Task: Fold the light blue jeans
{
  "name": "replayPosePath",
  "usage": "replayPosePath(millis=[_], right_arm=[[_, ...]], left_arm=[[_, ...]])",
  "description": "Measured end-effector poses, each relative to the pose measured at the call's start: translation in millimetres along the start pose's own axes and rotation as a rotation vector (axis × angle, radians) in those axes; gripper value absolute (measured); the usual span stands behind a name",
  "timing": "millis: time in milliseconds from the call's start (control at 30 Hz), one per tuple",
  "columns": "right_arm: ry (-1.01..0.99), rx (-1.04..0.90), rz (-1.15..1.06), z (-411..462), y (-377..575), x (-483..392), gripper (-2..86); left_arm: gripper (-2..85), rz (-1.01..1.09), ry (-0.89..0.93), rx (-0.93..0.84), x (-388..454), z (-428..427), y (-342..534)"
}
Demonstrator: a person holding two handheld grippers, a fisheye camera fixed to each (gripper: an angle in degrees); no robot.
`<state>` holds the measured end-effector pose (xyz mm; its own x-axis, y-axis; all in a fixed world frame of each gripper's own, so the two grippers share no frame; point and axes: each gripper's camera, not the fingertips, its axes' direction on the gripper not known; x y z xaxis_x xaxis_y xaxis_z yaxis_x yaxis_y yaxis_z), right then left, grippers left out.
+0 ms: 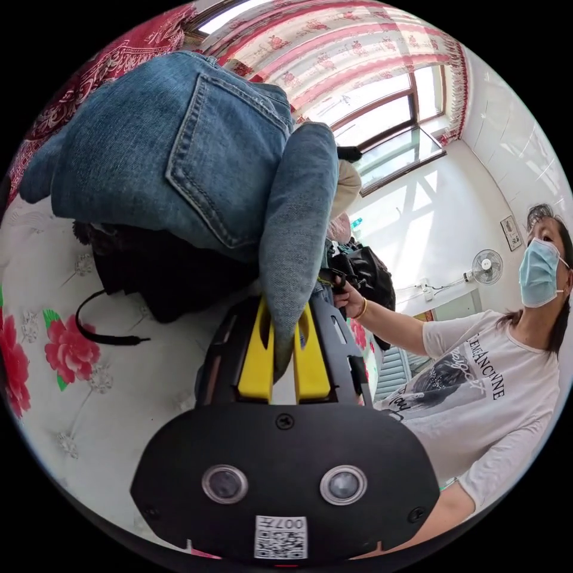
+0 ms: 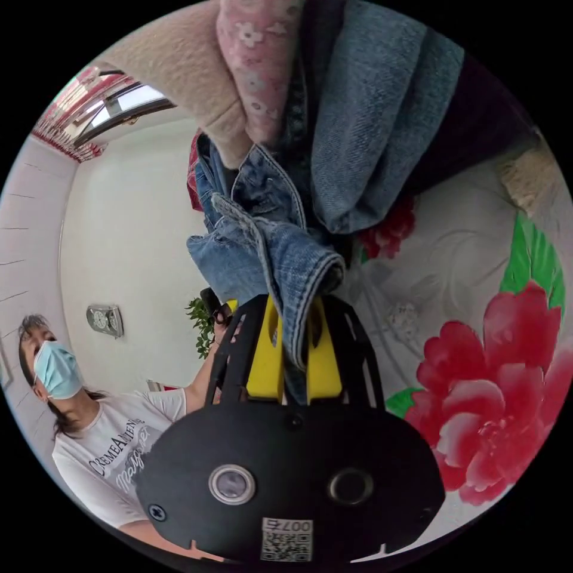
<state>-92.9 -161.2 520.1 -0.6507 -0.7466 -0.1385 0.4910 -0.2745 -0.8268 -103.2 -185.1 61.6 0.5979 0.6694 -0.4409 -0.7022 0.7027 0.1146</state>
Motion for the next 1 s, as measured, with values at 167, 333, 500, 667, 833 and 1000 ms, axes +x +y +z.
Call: replayPosePath(millis=[167,333,500,667,833,1000], right_arm=[[-0.044,-0.029,-0.047,-27.5,62.9,-47.0,6.6],[-0.04,-0.051,-0.16,-34.6,41.5,-139.3,5.6],[-0.036,0.026,-0.305,-9.5,-41.8,-259.9,6.8],[0.342,0.26,-0.329,5.1,-71.1,-256.8,8.2],[0.744,0.199,-0.276,-15.7,11.4,-144.5,9.5],[1.115,0.289,-0.082,-99.9,77.1,-66.0,11.5]], left_arm=[[3.6,-0.022,0.085,-0.016,50.5,-9.7,26.2],[3.8,-0.041,0.125,0.062,82.2,-45.8,2.2],[6.0,-0.049,0.011,0.324,94.7,-123.9,-73.0],[9.9,-0.282,-0.578,0.315,58.3,-129.6,-100.8],[8.3,-0.294,-0.504,0.302,31.0,-86.9,-17.7],[7.2,-0.304,-0.562,0.107,41.6,-14.0,67.0]])
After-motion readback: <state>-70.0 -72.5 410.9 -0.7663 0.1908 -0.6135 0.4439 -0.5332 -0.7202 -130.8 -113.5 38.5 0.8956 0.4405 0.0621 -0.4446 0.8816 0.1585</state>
